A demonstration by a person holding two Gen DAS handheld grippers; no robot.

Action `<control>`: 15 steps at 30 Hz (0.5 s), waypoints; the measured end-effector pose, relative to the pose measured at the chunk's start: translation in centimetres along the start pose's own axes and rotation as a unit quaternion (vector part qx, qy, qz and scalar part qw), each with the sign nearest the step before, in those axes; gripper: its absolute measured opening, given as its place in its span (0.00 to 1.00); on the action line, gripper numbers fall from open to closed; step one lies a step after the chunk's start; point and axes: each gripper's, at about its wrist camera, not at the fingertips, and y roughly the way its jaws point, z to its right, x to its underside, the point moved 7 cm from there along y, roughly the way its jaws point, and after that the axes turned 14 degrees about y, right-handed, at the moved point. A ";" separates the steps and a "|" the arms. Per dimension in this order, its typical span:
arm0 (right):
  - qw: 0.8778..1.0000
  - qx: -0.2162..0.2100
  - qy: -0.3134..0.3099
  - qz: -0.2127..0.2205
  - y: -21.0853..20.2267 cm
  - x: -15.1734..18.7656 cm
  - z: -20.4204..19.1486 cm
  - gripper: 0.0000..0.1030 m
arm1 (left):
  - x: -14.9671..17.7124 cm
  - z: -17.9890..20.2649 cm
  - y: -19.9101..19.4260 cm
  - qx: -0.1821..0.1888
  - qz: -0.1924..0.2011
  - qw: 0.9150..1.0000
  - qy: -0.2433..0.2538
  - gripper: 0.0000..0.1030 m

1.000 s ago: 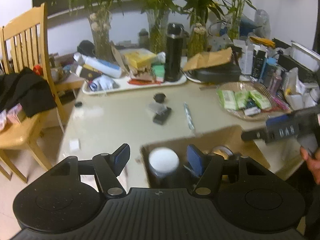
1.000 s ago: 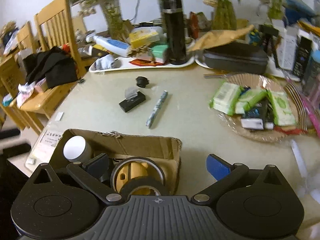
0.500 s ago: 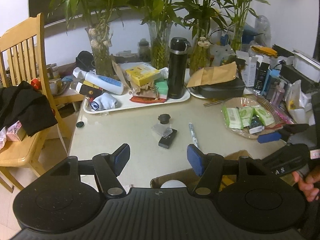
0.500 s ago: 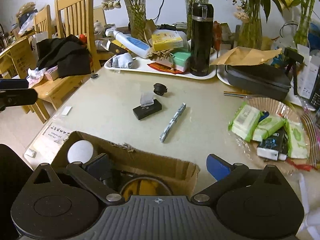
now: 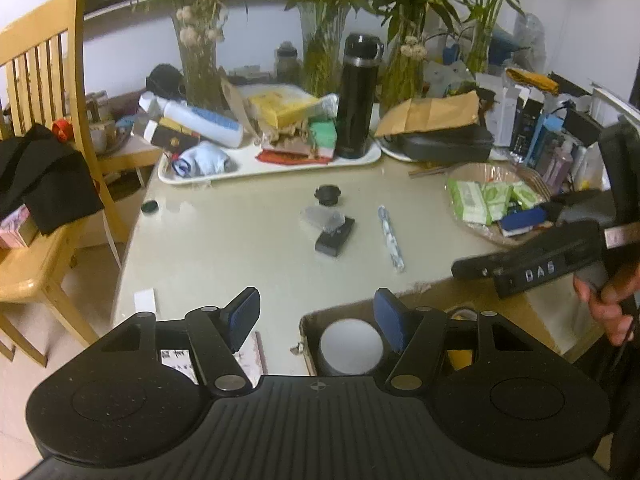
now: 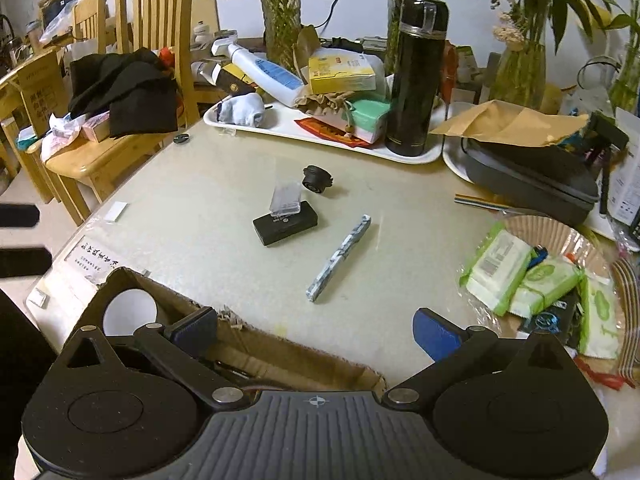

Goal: Organize rigid objects
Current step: 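Move the right gripper to the silver-blue pen on the table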

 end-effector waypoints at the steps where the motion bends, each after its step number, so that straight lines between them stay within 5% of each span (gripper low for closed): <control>1: 1.000 0.000 -0.001 -0.001 0.2 -0.1 0.0 1.00 | 0.2 0.0 0.2 0.002 -0.003 1.000 -0.001 0.61; 15: 1.000 -0.004 0.003 -0.014 2.9 -2.3 0.2 1.00 | -0.3 0.0 2.3 0.017 -0.008 1.000 -0.012 0.60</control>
